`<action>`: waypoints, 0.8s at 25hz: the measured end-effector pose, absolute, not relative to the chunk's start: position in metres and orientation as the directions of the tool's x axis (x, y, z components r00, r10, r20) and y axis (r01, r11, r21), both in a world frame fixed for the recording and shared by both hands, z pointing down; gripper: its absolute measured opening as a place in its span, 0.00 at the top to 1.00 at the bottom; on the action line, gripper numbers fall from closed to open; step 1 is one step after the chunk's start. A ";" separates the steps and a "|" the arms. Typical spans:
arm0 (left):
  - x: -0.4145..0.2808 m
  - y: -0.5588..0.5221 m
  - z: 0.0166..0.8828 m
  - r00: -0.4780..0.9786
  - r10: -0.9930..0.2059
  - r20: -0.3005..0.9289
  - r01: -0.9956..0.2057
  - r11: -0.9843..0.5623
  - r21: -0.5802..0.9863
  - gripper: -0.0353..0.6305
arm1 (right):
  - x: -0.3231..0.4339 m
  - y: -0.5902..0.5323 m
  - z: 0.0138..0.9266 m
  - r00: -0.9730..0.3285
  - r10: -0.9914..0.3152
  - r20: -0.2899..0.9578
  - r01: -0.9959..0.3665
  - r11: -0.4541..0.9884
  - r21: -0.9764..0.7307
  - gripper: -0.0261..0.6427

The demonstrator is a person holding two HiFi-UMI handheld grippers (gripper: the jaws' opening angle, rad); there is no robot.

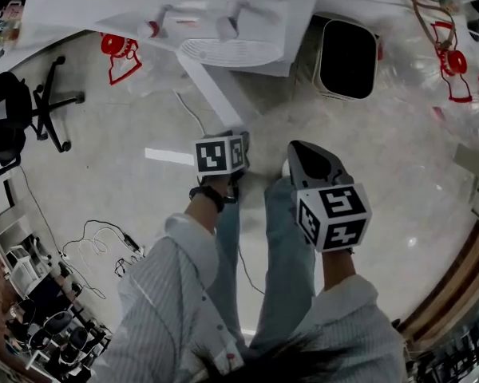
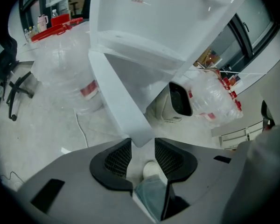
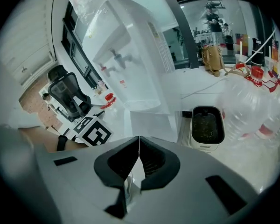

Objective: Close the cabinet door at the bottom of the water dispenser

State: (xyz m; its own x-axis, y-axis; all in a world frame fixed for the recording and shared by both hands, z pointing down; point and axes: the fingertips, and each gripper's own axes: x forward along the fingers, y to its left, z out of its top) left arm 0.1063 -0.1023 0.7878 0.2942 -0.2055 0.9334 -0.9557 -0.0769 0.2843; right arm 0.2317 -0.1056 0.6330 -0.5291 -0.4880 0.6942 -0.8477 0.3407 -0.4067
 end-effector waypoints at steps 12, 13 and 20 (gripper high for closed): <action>0.169 -0.140 0.792 0.295 -0.222 0.929 -0.956 -0.078 0.284 0.71 | 0.287 -0.132 0.642 -0.540 -0.465 0.701 -0.840 0.350 -0.414 0.94; 0.171 -0.142 0.793 0.294 -0.224 0.929 -0.956 -0.074 0.284 0.71 | 0.290 -0.134 0.643 -0.540 -0.465 0.701 -0.840 0.348 -0.416 0.94; 0.183 -0.158 0.798 0.292 -0.237 0.926 -0.956 -0.086 0.280 0.72 | 0.307 -0.141 0.650 -0.534 -0.465 0.706 -0.845 0.327 -0.424 0.94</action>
